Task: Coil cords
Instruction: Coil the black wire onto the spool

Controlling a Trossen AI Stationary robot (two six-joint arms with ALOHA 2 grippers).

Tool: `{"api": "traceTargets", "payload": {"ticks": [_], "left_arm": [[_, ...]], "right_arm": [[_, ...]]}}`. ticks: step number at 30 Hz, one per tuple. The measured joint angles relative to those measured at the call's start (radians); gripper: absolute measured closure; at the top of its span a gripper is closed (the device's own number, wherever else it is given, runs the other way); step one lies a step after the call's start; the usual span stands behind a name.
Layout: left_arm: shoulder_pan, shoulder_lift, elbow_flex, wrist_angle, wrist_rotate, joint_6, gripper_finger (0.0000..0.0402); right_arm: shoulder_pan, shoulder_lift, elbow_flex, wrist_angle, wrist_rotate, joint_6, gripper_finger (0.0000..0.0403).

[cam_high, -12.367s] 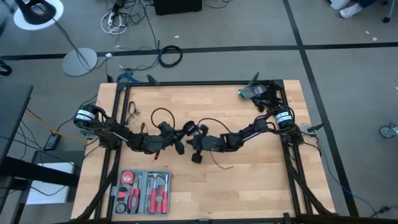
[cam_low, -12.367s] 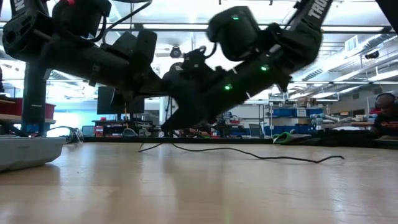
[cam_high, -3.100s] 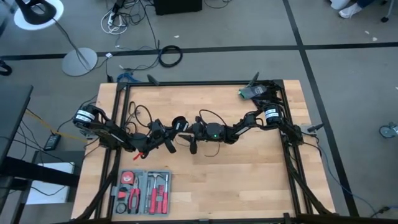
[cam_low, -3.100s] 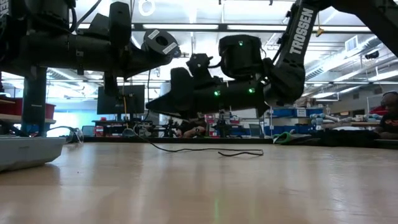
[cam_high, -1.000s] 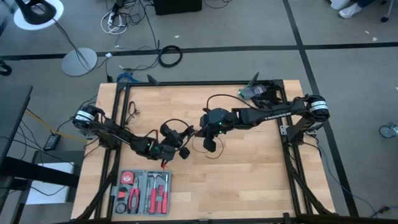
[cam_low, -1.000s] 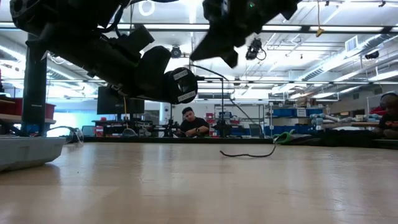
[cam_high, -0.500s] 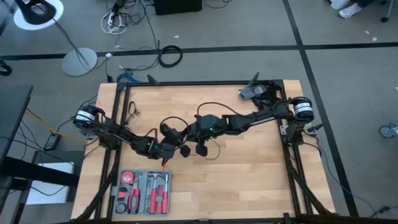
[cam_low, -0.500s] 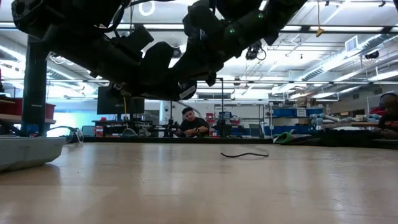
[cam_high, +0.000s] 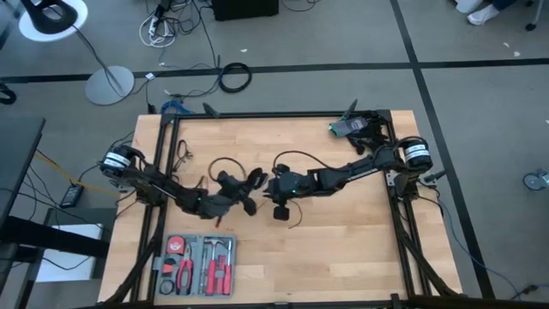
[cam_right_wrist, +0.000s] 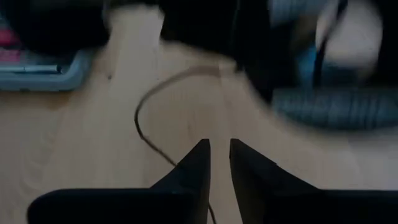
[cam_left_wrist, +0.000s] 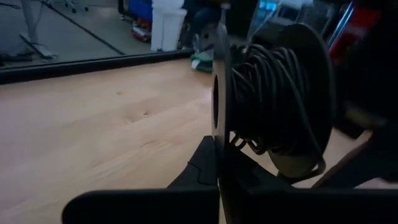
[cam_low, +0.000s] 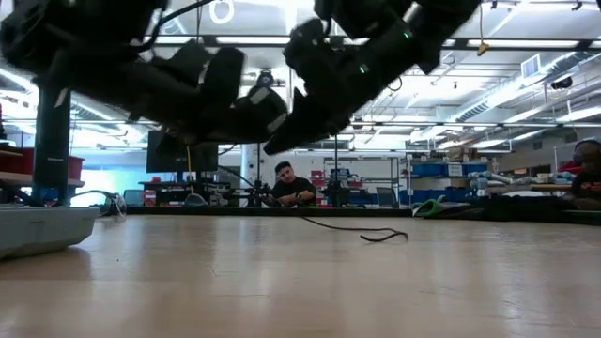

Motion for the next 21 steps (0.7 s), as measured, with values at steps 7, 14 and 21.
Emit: {"api": "traceTargets", "payload": {"ticks": [7, 14, 21], "left_arm": [[-0.001, 0.000, -0.161, 0.294, 0.015, 0.028, 0.0401], [0.000, 0.000, -0.156, 0.299, 0.011, 0.063, 0.0401], [0.000, 0.000, -0.141, 0.298, 0.024, 0.082, 0.0401]], "right_arm": [[0.012, 0.004, -0.263, 0.548, 0.001, 0.047, 0.0346], [-0.015, 0.179, -0.377, 1.100, 0.030, 0.149, 0.0342], [-0.019, 0.332, -0.295, 1.160, 0.002, 0.263, 0.0327]]}}
